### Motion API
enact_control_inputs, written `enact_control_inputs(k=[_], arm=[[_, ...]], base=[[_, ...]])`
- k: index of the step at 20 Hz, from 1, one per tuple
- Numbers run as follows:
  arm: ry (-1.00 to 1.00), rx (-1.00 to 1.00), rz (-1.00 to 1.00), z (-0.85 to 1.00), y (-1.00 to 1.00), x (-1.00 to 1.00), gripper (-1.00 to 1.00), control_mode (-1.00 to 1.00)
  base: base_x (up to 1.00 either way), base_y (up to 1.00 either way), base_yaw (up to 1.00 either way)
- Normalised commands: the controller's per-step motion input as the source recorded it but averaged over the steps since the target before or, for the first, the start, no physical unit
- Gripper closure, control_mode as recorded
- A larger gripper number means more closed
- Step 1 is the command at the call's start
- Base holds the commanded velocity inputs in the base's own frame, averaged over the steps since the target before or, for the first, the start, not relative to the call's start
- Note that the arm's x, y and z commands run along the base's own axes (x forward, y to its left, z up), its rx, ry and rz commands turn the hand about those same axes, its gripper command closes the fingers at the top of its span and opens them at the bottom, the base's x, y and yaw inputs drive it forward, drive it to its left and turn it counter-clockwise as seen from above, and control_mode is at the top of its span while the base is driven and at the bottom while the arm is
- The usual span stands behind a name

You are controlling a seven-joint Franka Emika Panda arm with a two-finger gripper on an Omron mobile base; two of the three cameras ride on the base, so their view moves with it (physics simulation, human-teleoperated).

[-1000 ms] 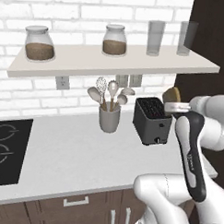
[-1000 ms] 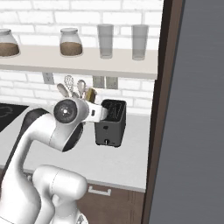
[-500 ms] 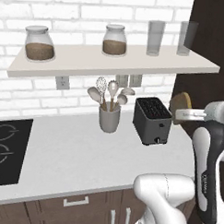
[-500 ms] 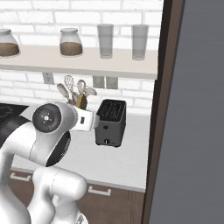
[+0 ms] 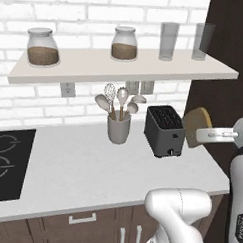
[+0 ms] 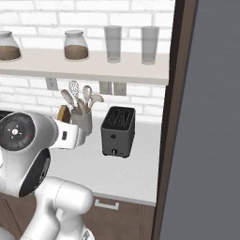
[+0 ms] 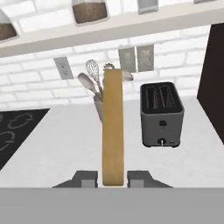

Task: Start the toaster. Once the lever pops up, take the bread to the plate on the dining counter.

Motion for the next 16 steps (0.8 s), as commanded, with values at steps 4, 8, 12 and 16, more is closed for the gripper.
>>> enact_control_inputs(k=[4, 8, 12, 16], arm=[[0.0, 0.03, 0.24, 0.0, 0.76, -0.4, 1.0, -1.0], [0.0, 0.09, 0.21, 0.0, 0.17, 0.18, 1.0, -1.0], [-0.02, 0.04, 0.11, 0.0, 0.35, 0.27, 1.0, -1.0], [-0.04, 0.03, 0.08, 0.0, 0.03, 0.18, 1.0, -1.0]], base=[[0.0, 0.0, 0.0], [0.0, 0.0, 0.0], [0.0, 0.0, 0.0], [0.0, 0.0, 0.0]])
